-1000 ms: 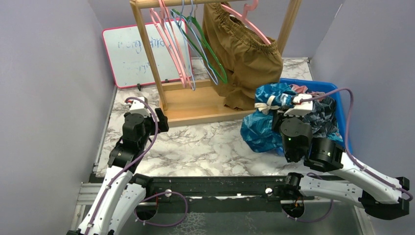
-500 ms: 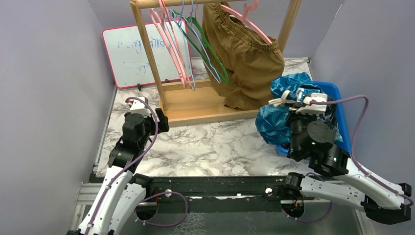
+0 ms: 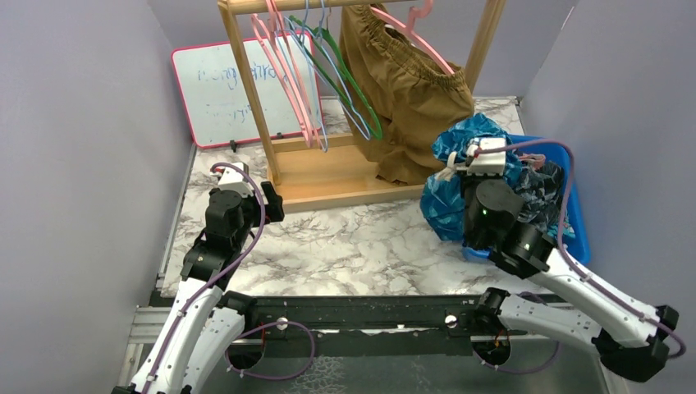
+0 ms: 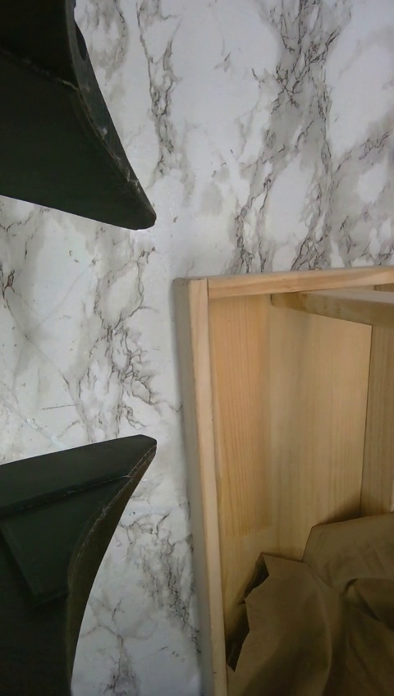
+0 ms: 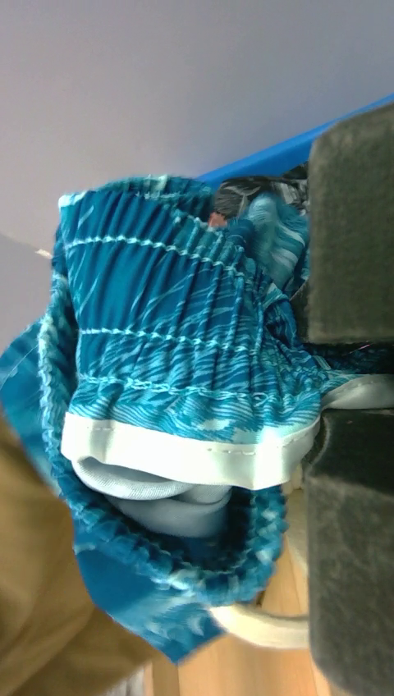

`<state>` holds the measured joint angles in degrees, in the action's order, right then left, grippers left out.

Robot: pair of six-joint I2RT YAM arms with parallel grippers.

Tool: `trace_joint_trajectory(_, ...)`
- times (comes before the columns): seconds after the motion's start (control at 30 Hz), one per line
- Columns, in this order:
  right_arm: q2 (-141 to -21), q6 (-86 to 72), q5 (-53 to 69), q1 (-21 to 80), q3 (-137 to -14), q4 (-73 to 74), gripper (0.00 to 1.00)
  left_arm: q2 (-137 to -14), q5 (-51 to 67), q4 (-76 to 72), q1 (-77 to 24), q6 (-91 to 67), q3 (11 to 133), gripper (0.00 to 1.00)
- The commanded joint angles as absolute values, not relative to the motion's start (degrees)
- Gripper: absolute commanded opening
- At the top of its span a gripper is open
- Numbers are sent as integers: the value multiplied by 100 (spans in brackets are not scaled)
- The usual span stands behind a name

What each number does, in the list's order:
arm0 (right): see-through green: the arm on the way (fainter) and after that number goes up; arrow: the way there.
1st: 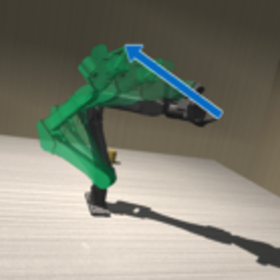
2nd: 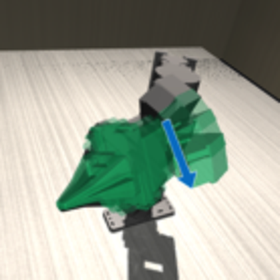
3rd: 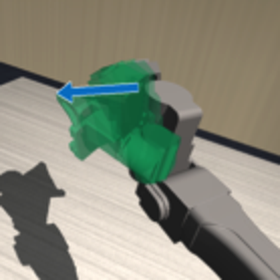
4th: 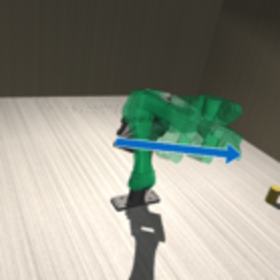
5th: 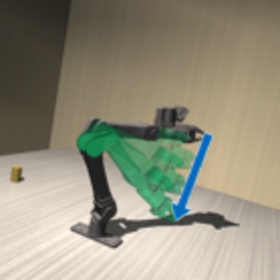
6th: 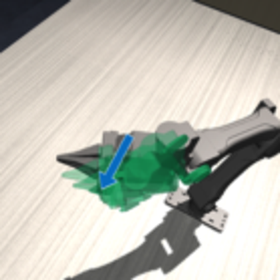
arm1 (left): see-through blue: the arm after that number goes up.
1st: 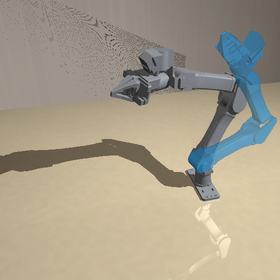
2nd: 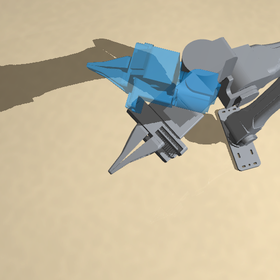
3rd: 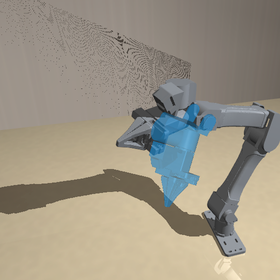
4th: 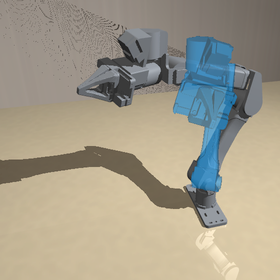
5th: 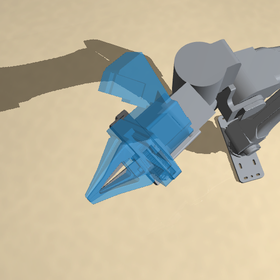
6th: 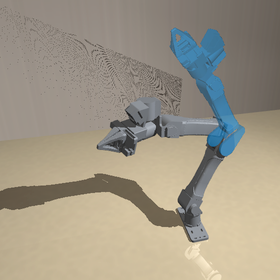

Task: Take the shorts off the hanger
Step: Place the shorts in the basket.

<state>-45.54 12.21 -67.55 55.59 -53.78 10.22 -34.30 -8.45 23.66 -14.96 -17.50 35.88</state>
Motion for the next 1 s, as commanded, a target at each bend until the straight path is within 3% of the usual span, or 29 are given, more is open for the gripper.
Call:
trace_joint_trajectory(0.0,-4681,430,-5076,3831,-5505,1456,1,-3426,-731,2262,-1458,-1714,3543,99)
trace_joint_trajectory(0.1,-5271,-130,-4028,2387,-5832,2262,1,-3453,-716,2253,-1452,-1706,3551,99)
trace_joint_trajectory(0.27,-5377,-719,-3090,976,-6443,3007,1,-3441,-757,2263,-1457,-1696,3549,99)
trace_joint_trajectory(0.53,-5851,-32,-3292,413,-7781,3472,1,-3461,-703,2251,-1457,-1692,3546,99)
trace_joint_trajectory(0.83,-6008,-441,-2528,-294,-6136,3287,2,-3432,-680,2244,-1458,-1692,3542,99)
trace_joint_trajectory(0.97,-6717,-907,-2016,-780,-5325,2691,4,-3468,-597,2232,-1457,-1686,3546,99)
